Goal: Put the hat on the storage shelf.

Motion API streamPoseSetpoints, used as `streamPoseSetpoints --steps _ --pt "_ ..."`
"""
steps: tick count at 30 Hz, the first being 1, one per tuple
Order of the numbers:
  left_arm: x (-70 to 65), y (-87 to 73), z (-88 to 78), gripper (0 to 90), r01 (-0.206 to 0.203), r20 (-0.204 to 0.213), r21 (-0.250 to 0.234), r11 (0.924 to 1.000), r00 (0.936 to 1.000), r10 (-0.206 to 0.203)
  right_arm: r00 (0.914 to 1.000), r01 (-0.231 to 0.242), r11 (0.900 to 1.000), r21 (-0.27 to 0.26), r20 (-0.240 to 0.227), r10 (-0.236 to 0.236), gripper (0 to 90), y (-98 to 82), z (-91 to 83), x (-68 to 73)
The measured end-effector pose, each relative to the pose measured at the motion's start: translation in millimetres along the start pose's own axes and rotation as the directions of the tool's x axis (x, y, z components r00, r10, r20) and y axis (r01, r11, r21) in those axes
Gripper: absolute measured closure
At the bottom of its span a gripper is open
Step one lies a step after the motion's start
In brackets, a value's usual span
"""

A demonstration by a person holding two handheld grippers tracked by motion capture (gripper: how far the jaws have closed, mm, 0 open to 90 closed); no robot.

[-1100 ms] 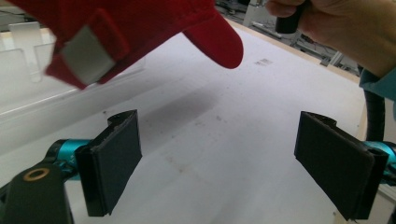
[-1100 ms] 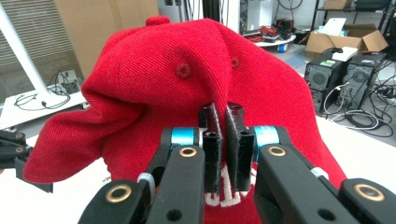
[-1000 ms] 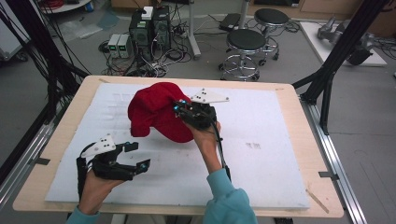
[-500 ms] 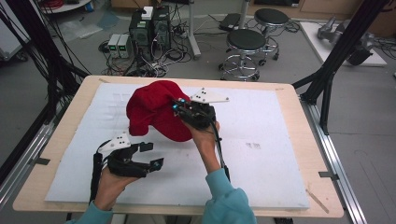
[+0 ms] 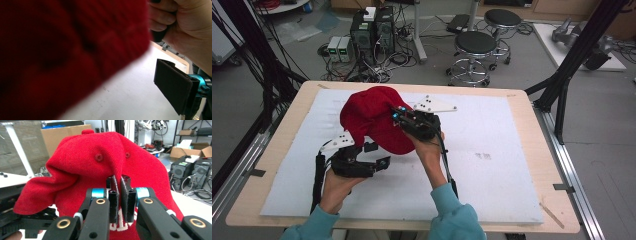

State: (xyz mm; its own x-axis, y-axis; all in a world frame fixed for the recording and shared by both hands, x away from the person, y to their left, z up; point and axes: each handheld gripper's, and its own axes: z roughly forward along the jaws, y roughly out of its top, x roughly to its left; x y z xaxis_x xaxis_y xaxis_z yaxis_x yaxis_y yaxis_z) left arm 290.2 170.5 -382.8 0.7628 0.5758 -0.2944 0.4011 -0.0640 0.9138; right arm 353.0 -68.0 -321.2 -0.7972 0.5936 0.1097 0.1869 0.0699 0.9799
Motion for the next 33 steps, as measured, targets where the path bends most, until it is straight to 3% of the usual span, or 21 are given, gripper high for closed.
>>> streamPoseSetpoints --steps 11,20,33 --pt "4.5 1.4 0.2 30.5 0.021 0.009 -0.032 0.9993 0.9997 -0.021 0.9994 -0.005 1.0 -0.011 -0.034 0.004 86.2 -0.4 3.3 4.3" --pt "5.0 2.0 -1.5 56.1 0.012 0.03 -0.056 0.9983 0.9995 -0.01 0.9978 0.005 1.0 -0.015 -0.065 -0.006 86.1 -0.7 6.1 8.3" --pt "4.4 2.9 -3.4 78.7 -0.008 0.046 -0.053 0.9985 0.9989 0.01 0.9961 0.024 1.0 -0.02 -0.085 -0.026 86.1 -0.9 8.2 11.5"
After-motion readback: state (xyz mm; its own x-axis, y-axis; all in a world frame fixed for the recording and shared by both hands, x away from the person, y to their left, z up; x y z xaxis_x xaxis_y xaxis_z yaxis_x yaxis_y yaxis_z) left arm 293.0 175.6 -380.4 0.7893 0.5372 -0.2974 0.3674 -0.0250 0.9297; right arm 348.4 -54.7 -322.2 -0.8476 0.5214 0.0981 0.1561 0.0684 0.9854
